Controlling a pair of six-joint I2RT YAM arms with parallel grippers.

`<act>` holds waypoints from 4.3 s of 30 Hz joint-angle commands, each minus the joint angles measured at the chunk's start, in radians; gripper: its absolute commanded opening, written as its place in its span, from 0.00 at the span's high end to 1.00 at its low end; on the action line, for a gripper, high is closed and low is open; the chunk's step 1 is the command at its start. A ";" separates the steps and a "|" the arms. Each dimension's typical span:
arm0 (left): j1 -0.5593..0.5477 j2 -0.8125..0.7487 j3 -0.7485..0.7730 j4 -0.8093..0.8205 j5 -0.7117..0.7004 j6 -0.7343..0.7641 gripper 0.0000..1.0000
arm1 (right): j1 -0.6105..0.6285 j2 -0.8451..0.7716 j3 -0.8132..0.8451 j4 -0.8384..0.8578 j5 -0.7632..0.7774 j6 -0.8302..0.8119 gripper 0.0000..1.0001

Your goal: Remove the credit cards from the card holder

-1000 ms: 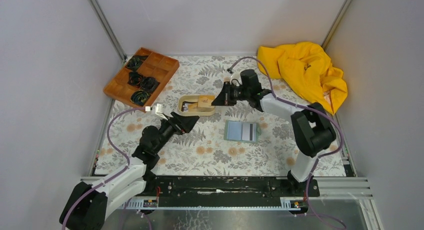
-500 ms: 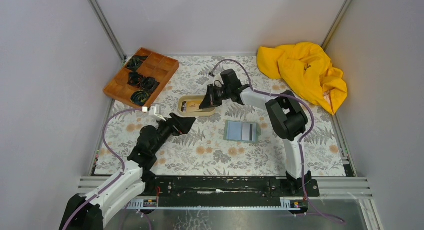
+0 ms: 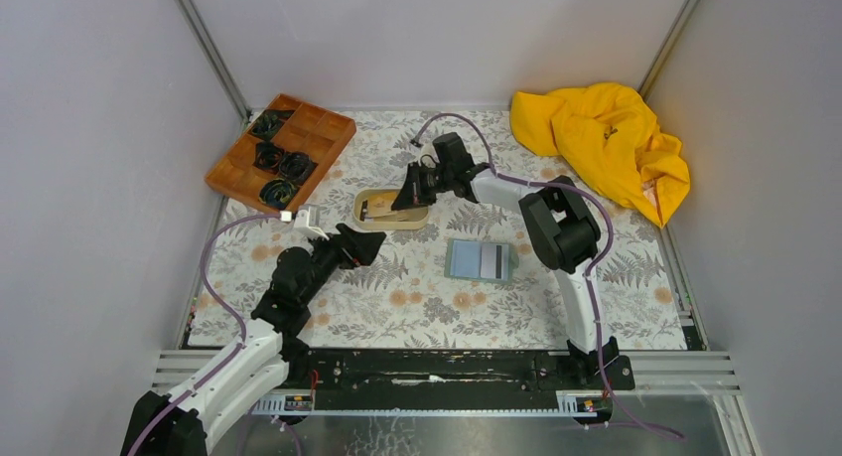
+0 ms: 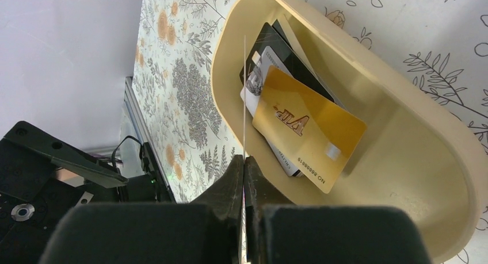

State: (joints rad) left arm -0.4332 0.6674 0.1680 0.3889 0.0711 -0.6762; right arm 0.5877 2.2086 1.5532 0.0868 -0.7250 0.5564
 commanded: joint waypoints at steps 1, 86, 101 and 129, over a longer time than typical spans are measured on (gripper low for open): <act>0.012 -0.003 0.017 0.005 0.000 0.026 0.00 | 0.002 0.008 0.037 -0.023 0.012 -0.021 0.94; -0.483 1.212 0.585 0.354 0.018 -0.077 0.43 | -0.161 -1.094 -1.088 -0.164 0.684 -0.114 1.00; -0.470 1.308 0.594 0.424 0.070 -0.123 0.44 | -0.162 -1.014 -1.021 -0.156 0.644 -0.117 1.00; -0.414 1.411 0.521 0.812 0.257 -0.323 0.57 | -0.170 -0.819 -1.120 -0.015 0.547 -0.042 1.00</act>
State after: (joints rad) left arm -0.8471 2.0346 0.7044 1.0409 0.2176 -0.9199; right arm 0.4068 1.3289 0.4816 0.0486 -0.1291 0.4957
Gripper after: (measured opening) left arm 0.444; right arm 0.011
